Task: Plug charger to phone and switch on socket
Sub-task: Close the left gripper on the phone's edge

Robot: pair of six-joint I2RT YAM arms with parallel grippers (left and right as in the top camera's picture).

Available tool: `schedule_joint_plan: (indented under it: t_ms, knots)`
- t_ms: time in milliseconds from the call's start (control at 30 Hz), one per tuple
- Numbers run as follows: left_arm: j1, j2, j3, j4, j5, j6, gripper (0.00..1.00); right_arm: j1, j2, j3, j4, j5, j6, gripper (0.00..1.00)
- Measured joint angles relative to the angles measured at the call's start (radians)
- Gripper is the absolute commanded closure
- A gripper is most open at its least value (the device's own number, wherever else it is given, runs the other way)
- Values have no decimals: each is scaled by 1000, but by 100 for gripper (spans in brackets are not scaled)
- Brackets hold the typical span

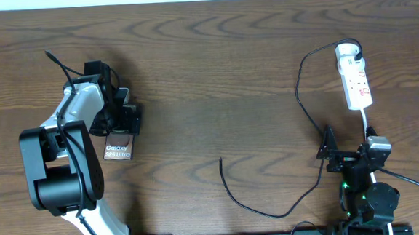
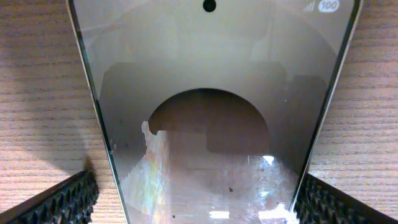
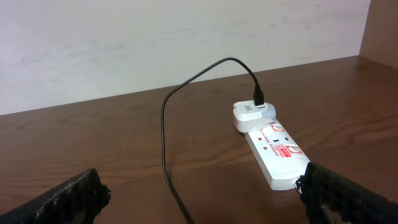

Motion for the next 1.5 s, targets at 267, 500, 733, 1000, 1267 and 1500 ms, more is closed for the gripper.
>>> schedule_joint_plan:
  t_ms: [267,500,733,1000,1267,1500]
  knots:
    - [0,-3,-5,8,0,0,13,0,0,0,0,0,0,1]
    - [0,-5,-8,10,0,1,16,0,0,0,0,0,0,1]
    - [0,-5,-8,10,0,1,25,0,0,0,0,0,0,1]
    - [2,-6,-8,9,3,1,37,0,0,0,0,0,0,1]
    - [2,-6,-8,9,4,1,58,0,0,0,0,0,0,1]
    - [2,-6,-8,9,4,1,93,0,0,0,0,0,0,1]
